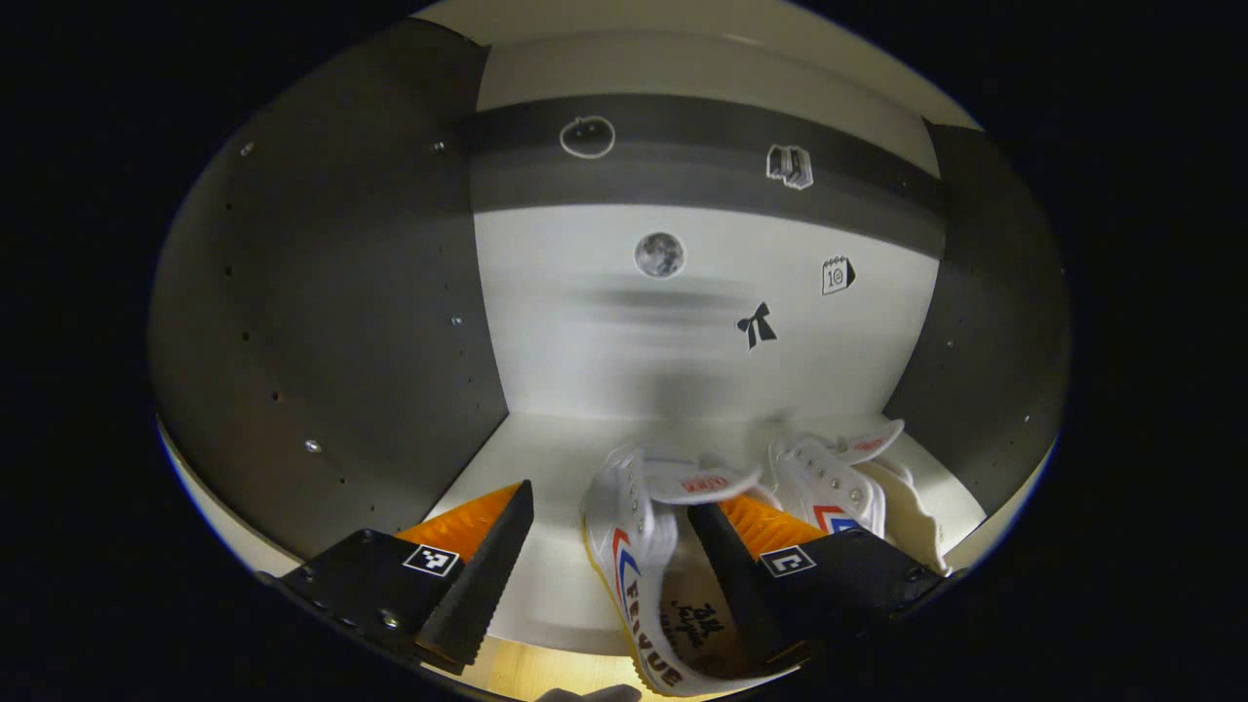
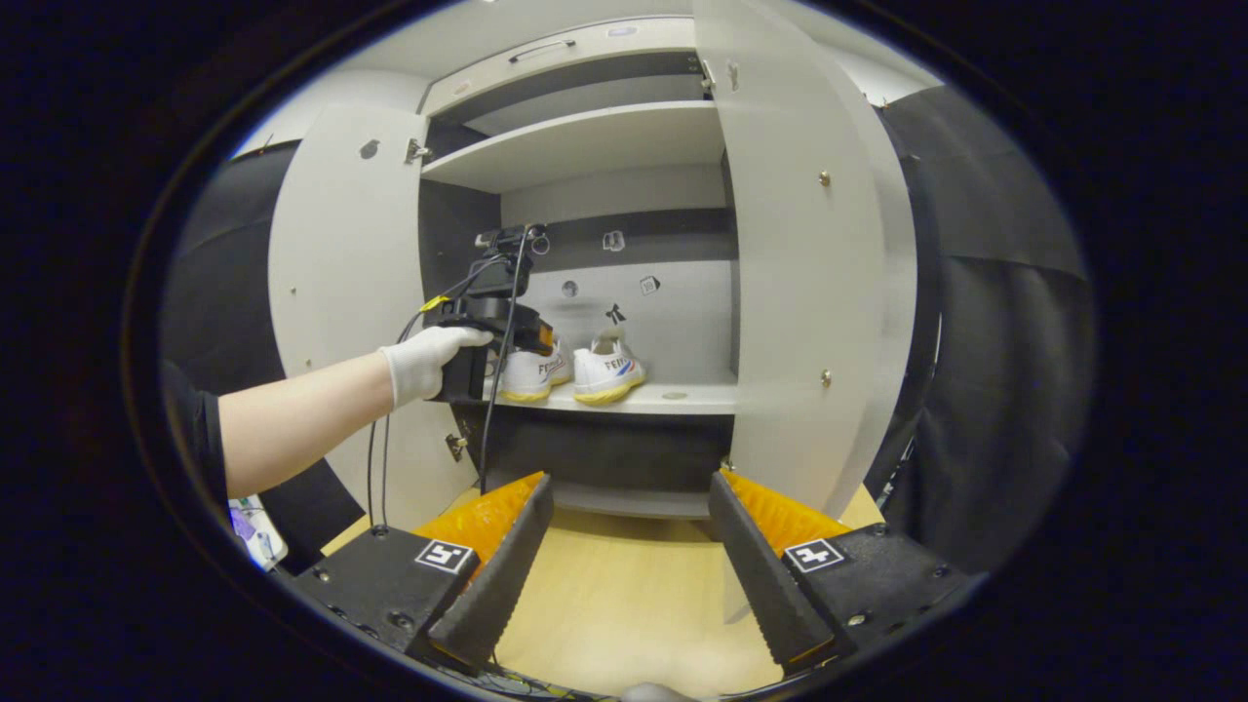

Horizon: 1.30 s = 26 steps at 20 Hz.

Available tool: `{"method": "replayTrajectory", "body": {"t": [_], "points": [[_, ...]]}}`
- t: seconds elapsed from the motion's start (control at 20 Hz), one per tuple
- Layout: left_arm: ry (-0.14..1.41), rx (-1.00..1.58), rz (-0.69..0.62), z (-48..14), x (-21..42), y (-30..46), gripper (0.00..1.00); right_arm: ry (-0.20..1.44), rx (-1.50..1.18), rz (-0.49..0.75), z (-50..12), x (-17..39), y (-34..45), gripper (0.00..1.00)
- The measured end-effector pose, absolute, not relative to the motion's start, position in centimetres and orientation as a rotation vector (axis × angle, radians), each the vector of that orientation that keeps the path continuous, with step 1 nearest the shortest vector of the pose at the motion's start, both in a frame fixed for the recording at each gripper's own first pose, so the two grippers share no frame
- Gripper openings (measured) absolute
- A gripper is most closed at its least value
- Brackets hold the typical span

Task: Grab one shoe with the right hand and put it into the shoe cabinet, grab the other shoe with the left hand and put it into the shoe cabinet; then close the right door with the right hand and the left door with the left hand.

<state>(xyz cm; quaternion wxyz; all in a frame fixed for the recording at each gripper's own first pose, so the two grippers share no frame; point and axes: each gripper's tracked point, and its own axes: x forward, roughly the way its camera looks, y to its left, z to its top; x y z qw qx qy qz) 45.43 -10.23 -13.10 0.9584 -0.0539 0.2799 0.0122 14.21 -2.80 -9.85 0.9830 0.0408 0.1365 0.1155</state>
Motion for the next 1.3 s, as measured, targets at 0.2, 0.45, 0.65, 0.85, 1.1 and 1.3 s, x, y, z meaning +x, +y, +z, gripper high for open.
{"method": "replayTrajectory", "body": {"t": [0.2, 0.45, 0.65, 0.85, 1.1, 1.3], "points": [[0.458, -0.116, 0.015, -9.3, 42.9, -10.1, 0.95, 0.250, 0.072, 0.231, -9.2, 14.0, -2.6, 1.00], [0.309, -0.079, 0.002, -4.2, 37.9, -10.3, 0.96, 0.205, 0.061, 0.195, -7.9, 13.9, -3.6, 1.00], [0.187, -0.054, -0.006, -0.1, 32.9, -9.8, 0.95, 0.171, 0.060, 0.161, -6.7, 13.7, -4.4, 0.98], [0.113, -0.072, -0.020, 2.6, 27.6, -9.5, 0.95, 0.151, 0.068, 0.123, -6.2, 13.3, -5.3, 0.98], [0.039, -0.033, -0.050, 4.8, 20.7, -10.0, 0.95, 0.120, 0.061, 0.084, -5.3, 11.8, -6.3, 1.00], [0.089, -0.038, -0.078, 2.3, 14.8, -10.7, 0.96, 0.094, 0.059, 0.041, -4.6, 10.2, -7.1, 1.00]]}}
